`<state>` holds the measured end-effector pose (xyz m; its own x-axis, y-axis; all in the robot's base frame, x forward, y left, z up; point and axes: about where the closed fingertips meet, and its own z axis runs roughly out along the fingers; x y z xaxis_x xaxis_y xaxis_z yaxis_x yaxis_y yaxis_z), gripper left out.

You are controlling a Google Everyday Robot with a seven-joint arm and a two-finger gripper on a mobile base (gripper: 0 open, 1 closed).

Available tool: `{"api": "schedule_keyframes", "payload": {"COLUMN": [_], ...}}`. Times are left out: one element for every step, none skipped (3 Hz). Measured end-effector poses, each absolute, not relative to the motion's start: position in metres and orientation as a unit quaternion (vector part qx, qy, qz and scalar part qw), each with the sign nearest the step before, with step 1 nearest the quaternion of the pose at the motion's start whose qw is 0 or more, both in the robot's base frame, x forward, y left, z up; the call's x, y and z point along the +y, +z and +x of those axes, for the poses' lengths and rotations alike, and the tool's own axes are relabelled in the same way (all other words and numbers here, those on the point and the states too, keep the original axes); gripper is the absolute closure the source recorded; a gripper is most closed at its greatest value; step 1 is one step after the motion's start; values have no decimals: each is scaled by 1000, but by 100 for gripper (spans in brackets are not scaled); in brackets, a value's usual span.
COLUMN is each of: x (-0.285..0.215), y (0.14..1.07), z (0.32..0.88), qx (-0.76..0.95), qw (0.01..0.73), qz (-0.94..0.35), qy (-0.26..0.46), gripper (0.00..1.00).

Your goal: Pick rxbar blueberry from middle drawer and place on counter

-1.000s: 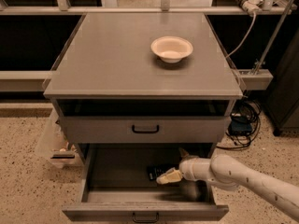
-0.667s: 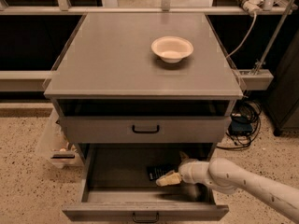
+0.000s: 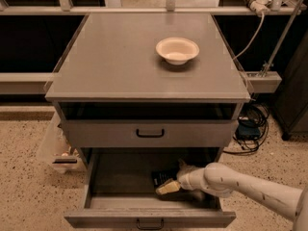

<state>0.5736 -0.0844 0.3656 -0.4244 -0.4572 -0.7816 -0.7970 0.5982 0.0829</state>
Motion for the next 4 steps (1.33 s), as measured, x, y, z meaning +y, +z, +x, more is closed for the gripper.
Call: {"api": "schedule_keyframes", "payload": {"x": [-78,-77,-77,-77], "y": [354,353,353,353], "z": [576,576,576,576], "qx": [813,813,813,813], "qw": [363,362,362,362], "qz": [-406,-407,-407,-407], "qy": [207,206,206,206], "gripper": [0,19,40,63]}}
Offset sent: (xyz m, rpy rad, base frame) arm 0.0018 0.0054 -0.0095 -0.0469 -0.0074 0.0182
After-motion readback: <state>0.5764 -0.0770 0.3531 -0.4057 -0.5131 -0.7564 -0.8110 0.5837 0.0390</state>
